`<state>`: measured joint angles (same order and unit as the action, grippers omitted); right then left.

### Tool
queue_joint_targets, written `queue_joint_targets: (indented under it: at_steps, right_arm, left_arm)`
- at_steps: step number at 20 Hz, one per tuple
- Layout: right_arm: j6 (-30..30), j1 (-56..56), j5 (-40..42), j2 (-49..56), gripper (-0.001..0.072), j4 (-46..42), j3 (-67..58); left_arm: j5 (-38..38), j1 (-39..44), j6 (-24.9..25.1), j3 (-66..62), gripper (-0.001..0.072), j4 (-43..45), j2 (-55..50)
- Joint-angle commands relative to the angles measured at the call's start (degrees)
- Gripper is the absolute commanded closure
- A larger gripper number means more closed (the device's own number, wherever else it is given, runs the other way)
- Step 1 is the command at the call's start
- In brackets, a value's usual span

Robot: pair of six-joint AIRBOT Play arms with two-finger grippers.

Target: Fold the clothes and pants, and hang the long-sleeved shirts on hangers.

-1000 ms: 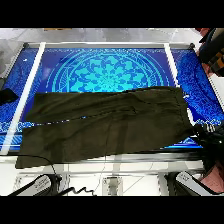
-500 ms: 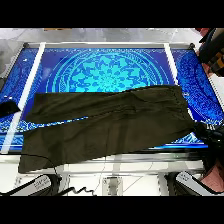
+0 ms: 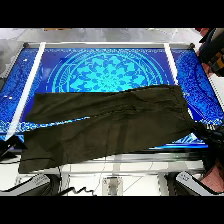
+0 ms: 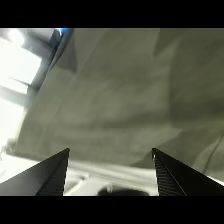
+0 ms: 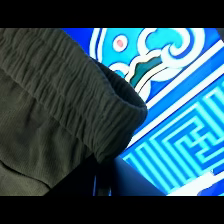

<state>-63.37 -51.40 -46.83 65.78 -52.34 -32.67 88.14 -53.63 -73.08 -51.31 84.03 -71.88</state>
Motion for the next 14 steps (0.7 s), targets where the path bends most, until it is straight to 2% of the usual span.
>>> queue_joint_targets:
  at_steps: [1,7,14]
  right_arm:
    - [0.0,0.0,-0.33,-0.04,0.0681,0.0,0.04]
    - [-0.11,0.0,-0.59,-0.04,0.0681,0.0,0.04]
    - [-0.13,0.0,-0.68,-0.04,0.0681,0.02,0.04]
  left_arm:
    - [-0.59,-7.39,3.23,4.24,0.0099,0.2,0.79]
    - [-9.77,-17.4,11.04,8.57,0.0104,0.15,3.98]
    - [-18.8,-17.77,15.08,11.56,0.0104,1.03,3.85]
